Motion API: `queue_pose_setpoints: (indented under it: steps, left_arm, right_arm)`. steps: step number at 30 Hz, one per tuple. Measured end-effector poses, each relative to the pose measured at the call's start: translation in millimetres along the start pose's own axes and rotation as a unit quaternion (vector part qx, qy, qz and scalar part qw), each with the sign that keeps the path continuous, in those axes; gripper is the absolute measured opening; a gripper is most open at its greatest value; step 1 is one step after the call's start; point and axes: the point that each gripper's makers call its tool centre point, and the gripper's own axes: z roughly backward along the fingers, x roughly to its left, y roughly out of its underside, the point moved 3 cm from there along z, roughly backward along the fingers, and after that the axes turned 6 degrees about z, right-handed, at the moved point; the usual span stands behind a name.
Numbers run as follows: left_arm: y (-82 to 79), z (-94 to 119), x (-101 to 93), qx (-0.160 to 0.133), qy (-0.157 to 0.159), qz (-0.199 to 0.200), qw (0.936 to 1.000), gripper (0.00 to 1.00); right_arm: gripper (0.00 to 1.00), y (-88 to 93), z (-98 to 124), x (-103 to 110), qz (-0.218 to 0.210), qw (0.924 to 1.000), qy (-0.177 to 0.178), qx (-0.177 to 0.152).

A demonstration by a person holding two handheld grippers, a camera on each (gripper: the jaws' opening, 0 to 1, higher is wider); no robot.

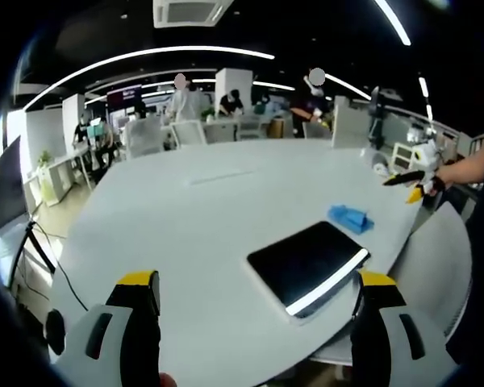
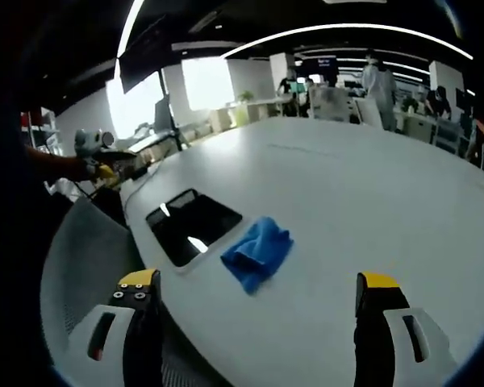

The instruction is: Wipe the mirror surface with the cleaning cloth until all visible marks leave the cleaned area.

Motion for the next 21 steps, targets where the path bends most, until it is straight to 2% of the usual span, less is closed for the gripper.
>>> queue_pose_setpoints:
  steps: [5, 10, 17, 21]
  left_arm:
    - [4.2, -1, -2.0, 0.02, 0.007, -0.011, 0.9997, 0.99]
    - [-6.4, -2, -2.1, 0.008, 0.005, -0.01, 0.9999, 0.99]
    - [-4.2, -5, -5.4, 0.011, 0.01, -0.015, 0.9998, 0.99]
    - [-3.2, -4, -2.6, 0.011, 0.008, -0.012, 0.9998, 0.99]
  right_arm:
    - [0.99, 8.7, -2, 3, -0.014, 0.9999, -0.001, 0.002]
    - [0.99, 20.4, -4, 8, -0.024, 0.9996, -0.006, 0.014]
    - [0.97, 24.2, -8, 15, -0.024, 0.9993, -0.012, 0.025]
    - [0.97, 20.7, -8, 12, -0.038, 0.9991, 0.004, 0.016]
